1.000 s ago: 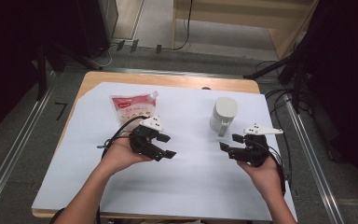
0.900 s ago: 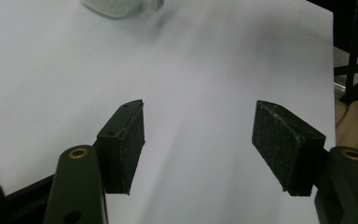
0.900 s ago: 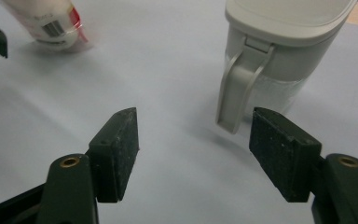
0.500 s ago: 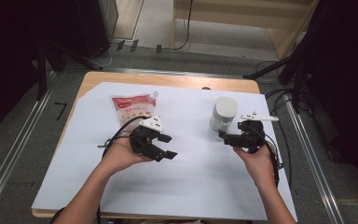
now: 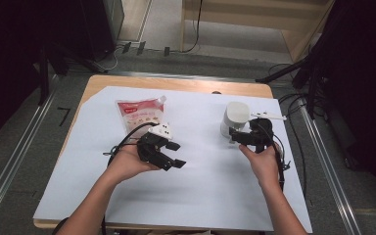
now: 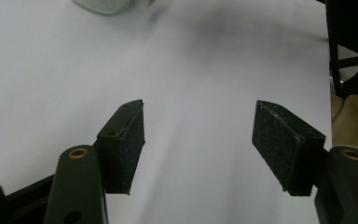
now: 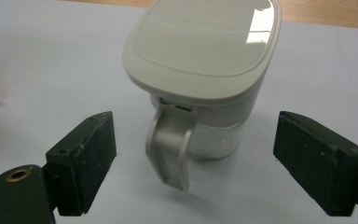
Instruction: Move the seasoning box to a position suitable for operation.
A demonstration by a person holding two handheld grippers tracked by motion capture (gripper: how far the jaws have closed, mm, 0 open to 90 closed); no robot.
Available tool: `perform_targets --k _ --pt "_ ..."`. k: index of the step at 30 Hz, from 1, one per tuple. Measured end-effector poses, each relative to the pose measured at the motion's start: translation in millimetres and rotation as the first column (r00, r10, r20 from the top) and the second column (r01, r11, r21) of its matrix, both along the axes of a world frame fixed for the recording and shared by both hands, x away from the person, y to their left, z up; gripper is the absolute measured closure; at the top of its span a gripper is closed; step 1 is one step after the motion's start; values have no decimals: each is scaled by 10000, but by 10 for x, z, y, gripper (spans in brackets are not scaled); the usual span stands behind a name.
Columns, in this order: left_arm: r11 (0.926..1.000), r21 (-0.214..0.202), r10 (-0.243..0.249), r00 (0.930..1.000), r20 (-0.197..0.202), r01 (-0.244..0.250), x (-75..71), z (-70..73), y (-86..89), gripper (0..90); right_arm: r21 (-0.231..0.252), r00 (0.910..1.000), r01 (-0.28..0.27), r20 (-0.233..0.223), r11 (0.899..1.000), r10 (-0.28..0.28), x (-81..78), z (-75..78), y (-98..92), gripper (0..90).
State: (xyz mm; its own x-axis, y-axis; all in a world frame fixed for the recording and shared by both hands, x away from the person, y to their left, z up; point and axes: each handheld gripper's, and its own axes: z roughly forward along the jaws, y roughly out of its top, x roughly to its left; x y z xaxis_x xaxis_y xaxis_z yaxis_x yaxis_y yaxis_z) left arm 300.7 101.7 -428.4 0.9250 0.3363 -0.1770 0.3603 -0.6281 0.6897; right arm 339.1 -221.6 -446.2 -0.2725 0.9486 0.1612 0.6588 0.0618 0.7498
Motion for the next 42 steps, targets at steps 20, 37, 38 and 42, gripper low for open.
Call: perform_targets --k 20,37,38,42 --pt "10000 88 13 10000 -93 -12 2 -29 -15 356 -20 9901 1358 363 9907 -1357 320 -273 188 56" --pt "9999 66 -94 9998 -173 96 7 -36 -16 356 107 9558 2473 1615 9689 -2457 447 -461 356 119" --pt "9999 69 -82 9998 -172 83 7 -35 -15 356 107 9558 2473 1615 9689 -2457 447 -461 356 119" --pt "9999 138 -56 9999 -163 58 14 -32 -4 357 -316 9605 2194 1822 9751 -2102 447 -445 347 137"
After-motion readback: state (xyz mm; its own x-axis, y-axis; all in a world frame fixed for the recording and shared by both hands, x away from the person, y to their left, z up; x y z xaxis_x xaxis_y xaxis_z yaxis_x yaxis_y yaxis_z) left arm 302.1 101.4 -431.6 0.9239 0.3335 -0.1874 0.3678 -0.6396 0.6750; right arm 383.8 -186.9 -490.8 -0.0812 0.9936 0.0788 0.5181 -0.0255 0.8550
